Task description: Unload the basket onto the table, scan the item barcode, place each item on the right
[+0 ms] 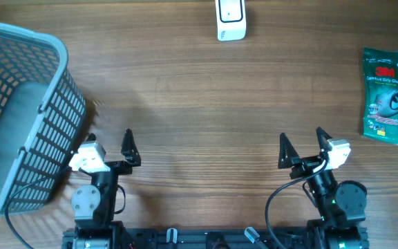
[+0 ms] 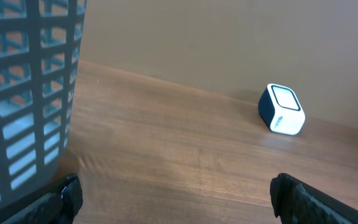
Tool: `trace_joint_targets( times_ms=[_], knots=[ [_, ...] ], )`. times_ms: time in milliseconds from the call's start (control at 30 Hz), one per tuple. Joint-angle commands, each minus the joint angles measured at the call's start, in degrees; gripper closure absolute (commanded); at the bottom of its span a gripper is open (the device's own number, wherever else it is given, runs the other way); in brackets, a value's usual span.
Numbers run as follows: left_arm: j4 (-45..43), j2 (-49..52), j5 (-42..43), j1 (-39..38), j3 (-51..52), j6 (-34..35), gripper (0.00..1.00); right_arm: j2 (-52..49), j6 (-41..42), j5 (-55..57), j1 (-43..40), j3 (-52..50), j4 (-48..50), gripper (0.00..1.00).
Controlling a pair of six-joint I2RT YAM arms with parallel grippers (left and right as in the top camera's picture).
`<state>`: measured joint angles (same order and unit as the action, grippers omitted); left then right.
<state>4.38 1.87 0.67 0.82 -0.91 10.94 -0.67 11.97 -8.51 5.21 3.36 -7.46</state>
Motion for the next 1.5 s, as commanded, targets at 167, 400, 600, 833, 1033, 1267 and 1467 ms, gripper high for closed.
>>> trace_joint_targets(
  times_ms=[167, 400, 600, 833, 1033, 1267, 1467],
  knots=[
    [0.0, -1.7, -0.9, 0.9, 0.6, -2.8, 0.00, 0.5, 0.2, 0.8, 0.2, 0.1, 0.3, 0.00],
    [0.2, -1.7, 0.8, 0.8, 0.6, -5.1, 0.00, 0.4, 0.2, 0.8, 0.2, 0.1, 0.3, 0.00],
    [0.2, -1.7, 1.4, -0.2, 0.6, -9.2, 0.00, 0.4, 0.2, 0.8, 0.2, 0.1, 0.3, 0.00],
    [0.0, -1.5, 1.4, -0.1, 0.6, -9.0, 0.00, 0.4, 0.2, 0.8, 0.2, 0.1, 0.3, 0.00],
    [0.0, -1.5, 1.4, -0.1, 0.6, -9.0, 0.00, 0.4, 0.2, 0.8, 0.2, 0.1, 0.3, 0.00],
    [0.0, -1.5, 1.4, -0.1, 0.6, -9.0, 0.00, 0.4, 0.2, 0.8, 0.2, 0.1, 0.3, 0.00],
    [0.0, -1.5, 1.4, -0.1, 0.6, -9.0, 0.00, 0.5, 0.0, 1.3, 0.2, 0.1, 0.3, 0.00]
  ],
)
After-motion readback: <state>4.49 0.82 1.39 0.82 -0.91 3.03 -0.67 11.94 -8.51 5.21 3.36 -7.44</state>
